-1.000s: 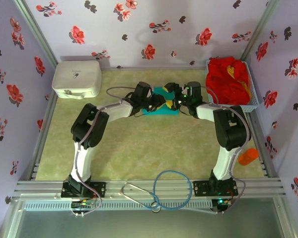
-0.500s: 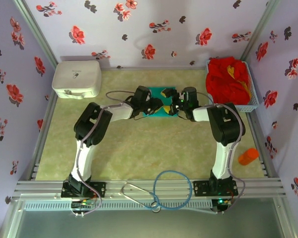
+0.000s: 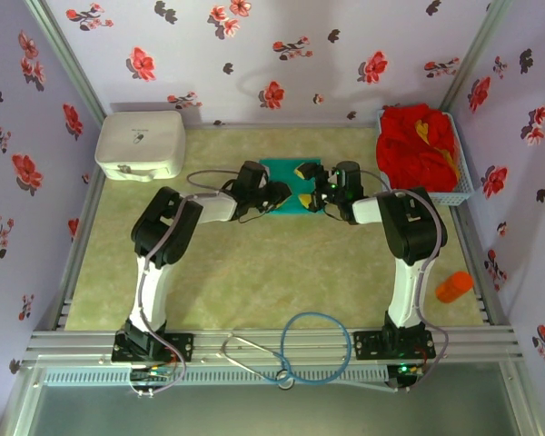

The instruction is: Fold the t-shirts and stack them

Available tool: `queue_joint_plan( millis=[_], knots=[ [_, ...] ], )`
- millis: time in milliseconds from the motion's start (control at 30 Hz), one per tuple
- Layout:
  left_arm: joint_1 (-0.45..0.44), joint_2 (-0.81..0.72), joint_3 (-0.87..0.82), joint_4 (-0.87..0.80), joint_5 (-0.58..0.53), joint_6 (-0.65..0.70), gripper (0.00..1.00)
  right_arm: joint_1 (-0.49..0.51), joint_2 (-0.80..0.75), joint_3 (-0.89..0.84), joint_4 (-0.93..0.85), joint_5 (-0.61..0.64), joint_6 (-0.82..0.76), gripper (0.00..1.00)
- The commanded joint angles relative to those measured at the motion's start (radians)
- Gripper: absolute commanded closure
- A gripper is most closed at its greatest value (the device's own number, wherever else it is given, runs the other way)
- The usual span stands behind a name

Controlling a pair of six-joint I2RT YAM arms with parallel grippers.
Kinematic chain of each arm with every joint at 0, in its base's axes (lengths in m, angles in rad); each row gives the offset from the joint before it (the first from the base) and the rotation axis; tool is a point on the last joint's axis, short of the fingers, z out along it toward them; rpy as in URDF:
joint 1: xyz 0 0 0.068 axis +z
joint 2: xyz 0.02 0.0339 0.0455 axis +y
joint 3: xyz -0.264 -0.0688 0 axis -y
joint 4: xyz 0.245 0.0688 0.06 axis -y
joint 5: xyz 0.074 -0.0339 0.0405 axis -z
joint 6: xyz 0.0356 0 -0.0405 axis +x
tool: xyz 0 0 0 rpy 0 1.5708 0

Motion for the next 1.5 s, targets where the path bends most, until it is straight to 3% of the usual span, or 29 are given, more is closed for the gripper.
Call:
queue_joint_plan(
  millis=[0,467,700,900,1100,1467],
  knots=[
    [0.06,-0.017,-0.065,-0.117,-0.061,0.042,0.7,-0.032,0.008,-0.029,-0.08,0.039,-0.019,0.11],
    [0.104,-0.085,-0.132,-0.137,-0.064,0.073,0.7,-0.048,-0.017,-0.025,-0.108,0.032,-0.035,0.11],
    [0.127,-0.125,-0.037,-0.221,-0.057,0.125,0.7,-0.049,-0.047,0.045,-0.102,-0.002,-0.031,0.1],
    [0.151,-0.152,0.058,-0.259,-0.024,0.179,0.69,-0.05,-0.079,0.166,-0.24,-0.034,-0.14,0.1],
    [0.161,-0.083,0.201,-0.295,0.015,0.237,0.68,-0.056,-0.017,0.304,-0.348,-0.039,-0.228,0.1],
    [0.164,0.149,0.409,-0.131,0.088,0.22,0.7,-0.076,0.195,0.499,-0.299,-0.032,-0.277,0.1]
  ],
)
